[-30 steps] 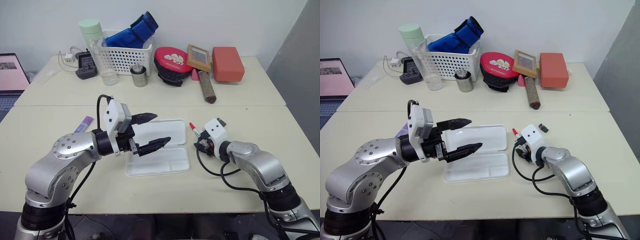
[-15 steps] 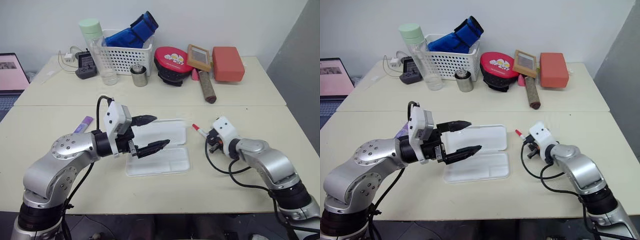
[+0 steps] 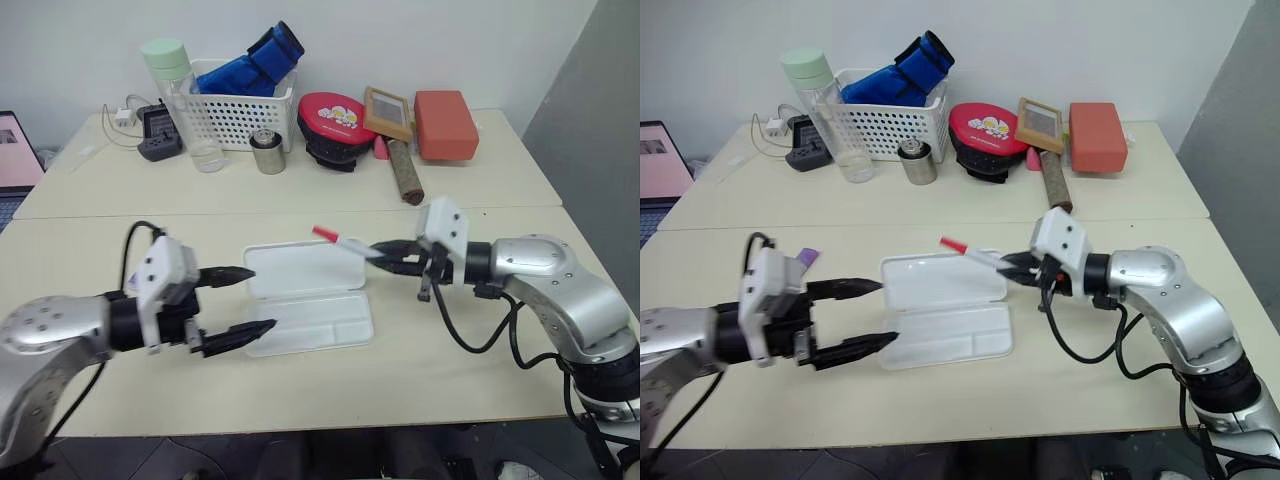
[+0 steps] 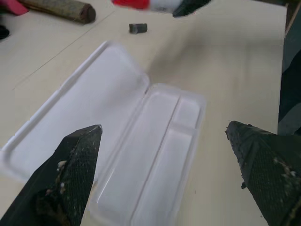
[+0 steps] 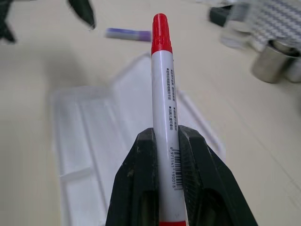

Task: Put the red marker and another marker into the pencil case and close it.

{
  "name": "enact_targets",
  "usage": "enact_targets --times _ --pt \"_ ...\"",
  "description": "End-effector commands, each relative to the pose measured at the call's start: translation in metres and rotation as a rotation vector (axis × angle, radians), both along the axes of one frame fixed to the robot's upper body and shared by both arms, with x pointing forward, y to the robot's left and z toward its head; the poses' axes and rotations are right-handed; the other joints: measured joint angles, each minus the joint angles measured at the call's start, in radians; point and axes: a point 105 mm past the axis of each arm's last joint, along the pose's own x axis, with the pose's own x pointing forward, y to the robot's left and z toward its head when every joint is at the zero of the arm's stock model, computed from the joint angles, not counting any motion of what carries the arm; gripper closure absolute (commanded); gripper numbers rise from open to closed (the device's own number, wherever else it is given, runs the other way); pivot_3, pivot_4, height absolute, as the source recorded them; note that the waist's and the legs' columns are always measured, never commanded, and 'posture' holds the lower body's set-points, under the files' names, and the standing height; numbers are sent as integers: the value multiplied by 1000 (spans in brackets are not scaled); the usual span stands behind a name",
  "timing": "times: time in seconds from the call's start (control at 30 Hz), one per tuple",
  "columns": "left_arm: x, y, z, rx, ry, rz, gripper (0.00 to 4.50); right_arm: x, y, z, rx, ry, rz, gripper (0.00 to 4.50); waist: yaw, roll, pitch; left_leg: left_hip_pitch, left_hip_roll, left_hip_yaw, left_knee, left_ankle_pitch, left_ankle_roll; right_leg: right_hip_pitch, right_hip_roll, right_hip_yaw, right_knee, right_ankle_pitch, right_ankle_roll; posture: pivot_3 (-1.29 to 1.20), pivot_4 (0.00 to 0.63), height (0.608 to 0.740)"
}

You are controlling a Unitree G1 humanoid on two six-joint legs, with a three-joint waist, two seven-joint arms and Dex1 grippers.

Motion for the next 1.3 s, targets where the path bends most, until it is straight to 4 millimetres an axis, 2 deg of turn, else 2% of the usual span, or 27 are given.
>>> enact_targets --times 0.03,0.13,0.23,0.43,0.7,0.73,0.8,1.1,1.13,1.23,1.3 --pt "-11 8 4 72 -18 -6 0 12 13 -9 -93 -58 52 4209 -1 0 0 1 0 0 0 0 0 0 0 0 0 0 0 0 150 740" --pt "-15 8 9 50 -18 6 0 21 33 -32 -183 -73 122 4209 1 0 0 0 0 0 0 0 0 0 0 0 0 0 0 0 150 740" --pt "-18 6 11 38 -27 14 0 22 49 -48 -216 -42 189 4209 -2 0 0 0 1 0 0 0 0 -1 0 0 0 1 -1 0 150 740" --pt "-21 3 12 26 -21 31 0 18 52 -61 -240 -20 248 4209 4 0 0 -4 1 -2 0 0 0 -4 -1 0 0 1 -2 0 150 740" --pt "-21 4 11 31 -18 46 0 18 53 -63 -242 -7 253 4209 1 0 0 -3 2 -2 0 0 -1 -4 0 0 1 2 -3 0 150 740" --pt "-21 3 11 31 -18 46 0 18 53 -62 -241 -8 252 3509 1 0 0 -3 2 -1 0 0 -1 -4 0 0 1 2 -3 0 150 740" --pt "-21 3 10 32 -16 45 0 18 53 -62 -240 -9 254 3301 1 0 0 -3 2 -1 0 0 -1 -4 0 0 1 2 -3 0 150 740" --pt "-15 7 9 13 -18 66 0 11 55 -48 -164 27 272 1261 1 0 0 -3 2 -1 0 0 -1 -5 0 0 1 2 -3 0 150 740" --pt "-12 9 10 11 -31 83 0 9 55 -45 -149 35 278 858 2 0 0 -3 2 -1 0 0 -1 -4 0 0 1 2 -3 0 150 740" --pt "7 28 14 -30 -87 218 0 -1 55 -18 -37 68 311 273 2 0 0 -4 2 -2 0 0 -1 -5 0 0 1 2 -3 0 150 740" --pt "18 41 13 -59 -110 313 0 -6 54 1 31 77 319 36 2 1 1 -3 2 -2 0 0 -1 -4 0 -1 1 2 -3 0 150 740"
